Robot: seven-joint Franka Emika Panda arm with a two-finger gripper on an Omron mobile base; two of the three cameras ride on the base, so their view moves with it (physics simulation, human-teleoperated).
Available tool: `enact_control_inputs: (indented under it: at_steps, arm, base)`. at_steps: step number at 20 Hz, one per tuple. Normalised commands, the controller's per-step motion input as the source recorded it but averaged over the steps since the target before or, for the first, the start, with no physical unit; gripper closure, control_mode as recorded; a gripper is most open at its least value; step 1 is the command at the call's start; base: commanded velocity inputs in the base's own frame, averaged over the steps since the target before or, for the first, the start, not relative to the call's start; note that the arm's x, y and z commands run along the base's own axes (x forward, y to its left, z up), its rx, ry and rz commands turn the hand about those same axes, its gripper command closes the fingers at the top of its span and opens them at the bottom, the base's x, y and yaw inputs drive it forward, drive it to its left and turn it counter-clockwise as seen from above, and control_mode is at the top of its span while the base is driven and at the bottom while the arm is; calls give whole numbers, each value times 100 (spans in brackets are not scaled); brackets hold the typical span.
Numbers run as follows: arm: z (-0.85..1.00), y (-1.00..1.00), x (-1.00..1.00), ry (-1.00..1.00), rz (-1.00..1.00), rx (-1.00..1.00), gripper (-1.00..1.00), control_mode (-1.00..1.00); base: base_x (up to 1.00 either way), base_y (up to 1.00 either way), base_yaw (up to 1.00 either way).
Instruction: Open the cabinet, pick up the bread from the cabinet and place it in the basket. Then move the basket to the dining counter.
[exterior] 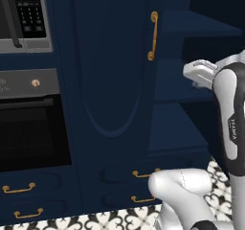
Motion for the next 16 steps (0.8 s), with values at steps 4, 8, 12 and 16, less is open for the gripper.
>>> enact_control_inputs:
  at_steps: [4, 8, 12, 16]
  arm:
    - [38, 0, 0, -93, -25, 0, 100, -100]
    - [18, 3, 18, -82, -23, 0, 100, -100]
    - [-7, 46, 70, -48, -17, 0, 100, -100]
    - [-1, 76, 83, -60, -17, 0, -100, -100]
  base:
    - [0, 0, 0]
    - [0, 0, 0]
    - [0, 0, 0]
    - [0, 0, 0]
